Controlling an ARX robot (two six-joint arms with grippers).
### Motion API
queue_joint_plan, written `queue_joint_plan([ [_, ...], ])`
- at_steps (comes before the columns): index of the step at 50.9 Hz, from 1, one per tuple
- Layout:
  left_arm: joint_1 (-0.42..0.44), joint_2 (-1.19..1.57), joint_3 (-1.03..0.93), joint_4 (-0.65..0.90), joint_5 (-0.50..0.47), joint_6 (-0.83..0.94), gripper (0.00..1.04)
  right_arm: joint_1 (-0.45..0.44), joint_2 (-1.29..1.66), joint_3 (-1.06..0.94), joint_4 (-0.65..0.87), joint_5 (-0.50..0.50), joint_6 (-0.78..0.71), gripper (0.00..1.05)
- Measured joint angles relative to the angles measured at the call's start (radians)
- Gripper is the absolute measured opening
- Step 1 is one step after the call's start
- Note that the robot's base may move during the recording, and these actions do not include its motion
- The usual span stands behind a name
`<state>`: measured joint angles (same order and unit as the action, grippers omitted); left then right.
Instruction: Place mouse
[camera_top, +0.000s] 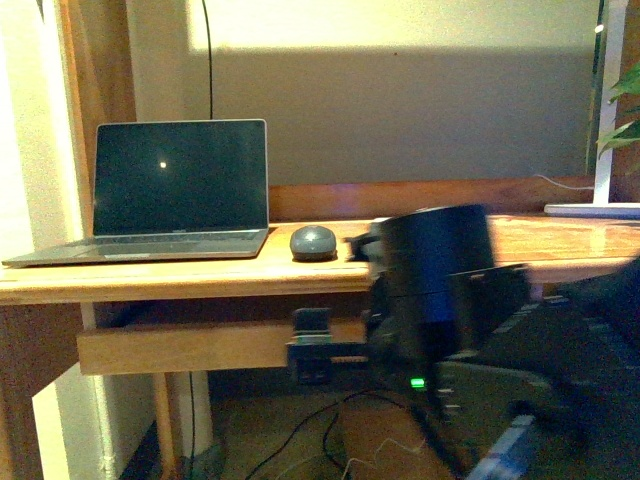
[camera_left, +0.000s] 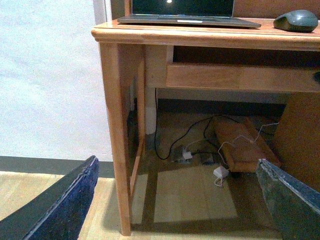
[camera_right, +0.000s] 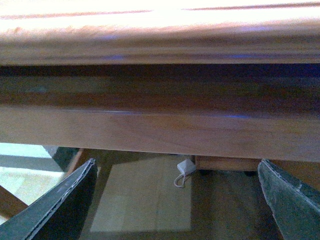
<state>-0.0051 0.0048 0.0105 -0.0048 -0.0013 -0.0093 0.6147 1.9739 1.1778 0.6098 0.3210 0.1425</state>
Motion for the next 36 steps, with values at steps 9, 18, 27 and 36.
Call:
queue_joint_plan([
  [9,0.0,0.0,0.0,0.0,0.0,0.0,0.97,-0.154,-0.396,-0.429,0.094,-0.106,0.089,0.97],
  [18,0.0,0.0,0.0,0.0,0.0,0.0,0.97,-0.303,-0.728,-0.798,0.12,-0.243,0.139,0.97],
  [27,0.0,0.0,0.0,0.0,0.0,0.0,0.97,-0.402,-1.139,-1.059,-0.066,-0.37,0.149,0.97],
  [36,0.0,0.0,0.0,0.0,0.0,0.0,0.97,-0.515,-1.595,-1.157,-0.441,-0.503,0.151,0.97],
])
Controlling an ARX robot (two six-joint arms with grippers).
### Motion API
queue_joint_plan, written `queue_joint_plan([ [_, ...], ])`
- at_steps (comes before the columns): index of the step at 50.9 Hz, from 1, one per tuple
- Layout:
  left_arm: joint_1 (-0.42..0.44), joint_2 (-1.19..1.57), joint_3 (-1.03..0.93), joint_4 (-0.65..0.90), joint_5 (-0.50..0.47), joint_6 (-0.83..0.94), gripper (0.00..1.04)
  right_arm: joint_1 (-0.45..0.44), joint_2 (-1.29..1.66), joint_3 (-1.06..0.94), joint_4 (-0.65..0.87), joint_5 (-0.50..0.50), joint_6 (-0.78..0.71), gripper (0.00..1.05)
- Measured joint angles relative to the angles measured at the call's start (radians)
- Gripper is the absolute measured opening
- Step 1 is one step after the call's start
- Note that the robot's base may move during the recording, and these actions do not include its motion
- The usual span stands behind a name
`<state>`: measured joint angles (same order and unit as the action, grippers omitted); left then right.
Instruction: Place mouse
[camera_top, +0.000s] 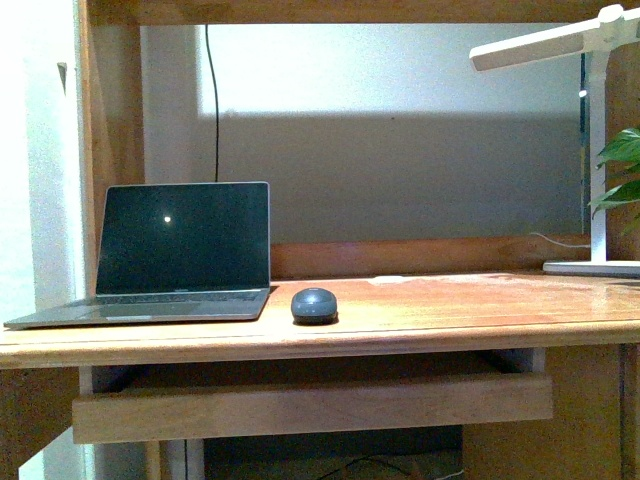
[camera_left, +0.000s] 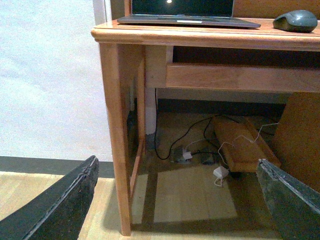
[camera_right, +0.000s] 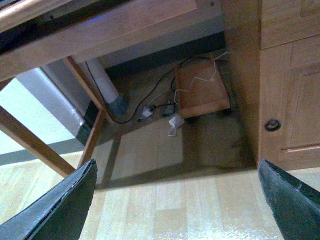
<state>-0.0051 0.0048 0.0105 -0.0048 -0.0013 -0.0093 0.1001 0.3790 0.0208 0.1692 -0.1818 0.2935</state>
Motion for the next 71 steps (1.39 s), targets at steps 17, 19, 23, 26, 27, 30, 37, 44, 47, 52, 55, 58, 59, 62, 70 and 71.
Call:
queue_joint_plan([
  [17,0.0,0.0,0.0,0.0,0.001,0.0,0.97,-0.098,-0.369,-0.005,-0.167,0.18,-0.259,0.49],
  [19,0.0,0.0,0.0,0.0,0.001,0.0,0.97,-0.098,-0.372,-0.005,-0.167,0.179,-0.267,0.42],
  [23,0.0,0.0,0.0,0.0,0.001,0.0,0.97,-0.098,-0.373,-0.005,-0.167,0.179,-0.275,0.26],
  [26,0.0,0.0,0.0,0.0,0.001,0.0,0.97,-0.098,-0.373,-0.005,-0.167,0.179,-0.281,0.16],
  [27,0.0,0.0,0.0,0.0,0.001,0.0,0.97,-0.098,-0.373,-0.005,-0.167,0.179,-0.281,0.14],
  [30,0.0,0.0,0.0,0.0,0.001,0.0,0.97,-0.098,-0.373,-0.005,-0.167,0.179,-0.284,0.04],
  [37,0.0,0.0,0.0,0.0,0.001,0.0,0.97,-0.098,-0.373,-0.005,-0.167,0.179,-0.288,0.03],
  [44,0.0,0.0,0.0,0.0,0.001,0.0,0.97,-0.098,-0.373,-0.005,-0.167,0.179,-0.288,0.03],
  [47,0.0,0.0,0.0,0.0,0.001,0.0,0.97,-0.098,-0.373,-0.005,-0.167,0.179,-0.289,0.03],
  [52,0.0,0.0,0.0,0.0,0.001,0.0,0.97,-0.098,-0.373,-0.005,-0.167,0.179,-0.29,0.23],
  [55,0.0,0.0,0.0,0.0,0.001,0.0,0.97,-0.098,-0.373,-0.005,-0.167,0.179,-0.29,0.35],
  [58,0.0,0.0,0.0,0.0,0.001,0.0,0.97,-0.098,-0.373,-0.005,-0.167,0.179,-0.29,0.46],
  [59,0.0,0.0,0.0,0.0,0.001,0.0,0.97,-0.098,-0.373,-0.005,-0.167,0.179,-0.29,0.48],
  [62,0.0,0.0,0.0,0.0,0.001,0.0,0.97,-0.098,-0.373,-0.005,-0.167,0.179,-0.29,0.61],
  [70,0.0,0.0,0.0,0.0,0.001,0.0,0.97,-0.098,-0.373,-0.005,-0.167,0.179,-0.29,0.93],
  [71,0.0,0.0,0.0,0.0,0.001,0.0,0.97,-0.098,-0.373,-0.005,-0.167,0.179,-0.29,0.96],
])
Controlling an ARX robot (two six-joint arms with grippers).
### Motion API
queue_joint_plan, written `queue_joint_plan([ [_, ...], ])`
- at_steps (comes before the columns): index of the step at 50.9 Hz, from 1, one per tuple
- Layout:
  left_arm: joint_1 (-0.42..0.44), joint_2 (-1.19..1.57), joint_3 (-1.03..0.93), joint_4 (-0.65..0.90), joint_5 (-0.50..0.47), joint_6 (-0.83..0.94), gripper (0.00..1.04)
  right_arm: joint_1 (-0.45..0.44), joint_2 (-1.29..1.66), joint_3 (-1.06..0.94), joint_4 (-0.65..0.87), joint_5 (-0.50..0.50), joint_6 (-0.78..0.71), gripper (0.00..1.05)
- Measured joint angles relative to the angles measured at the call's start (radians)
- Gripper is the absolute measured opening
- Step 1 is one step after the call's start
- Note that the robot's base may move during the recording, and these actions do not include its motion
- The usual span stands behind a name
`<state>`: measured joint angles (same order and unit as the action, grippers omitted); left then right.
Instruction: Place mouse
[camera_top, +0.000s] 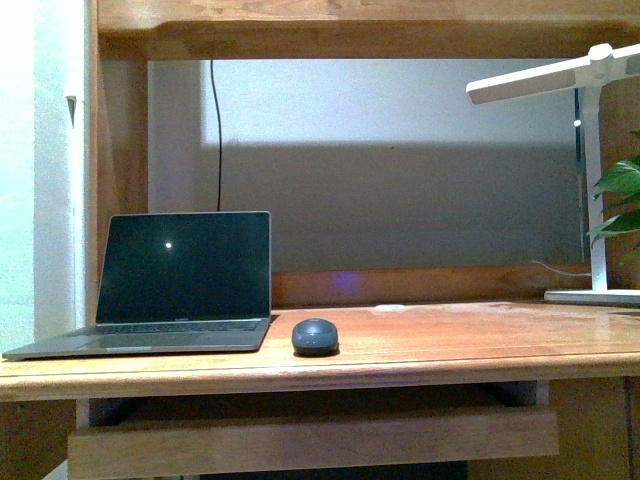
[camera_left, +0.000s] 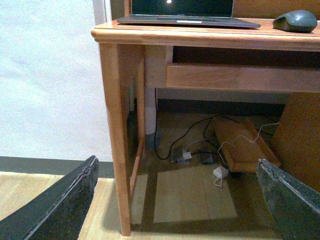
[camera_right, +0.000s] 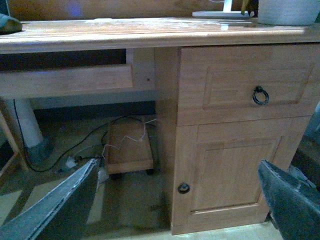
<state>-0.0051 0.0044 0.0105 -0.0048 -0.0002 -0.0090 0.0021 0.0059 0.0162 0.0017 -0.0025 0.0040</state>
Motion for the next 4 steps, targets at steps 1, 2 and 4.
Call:
queue_joint_plan([
  [1,0.0,0.0,0.0,0.0,0.0,0.0,0.97,0.0,0.0,0.0,0.0,0.0,0.0,0.99],
  [2,0.0,0.0,0.0,0.0,0.0,0.0,0.97,0.0,0.0,0.0,0.0,0.0,0.0,0.98],
  [4,0.0,0.0,0.0,0.0,0.0,0.0,0.97,0.0,0.0,0.0,0.0,0.0,0.0,0.97],
])
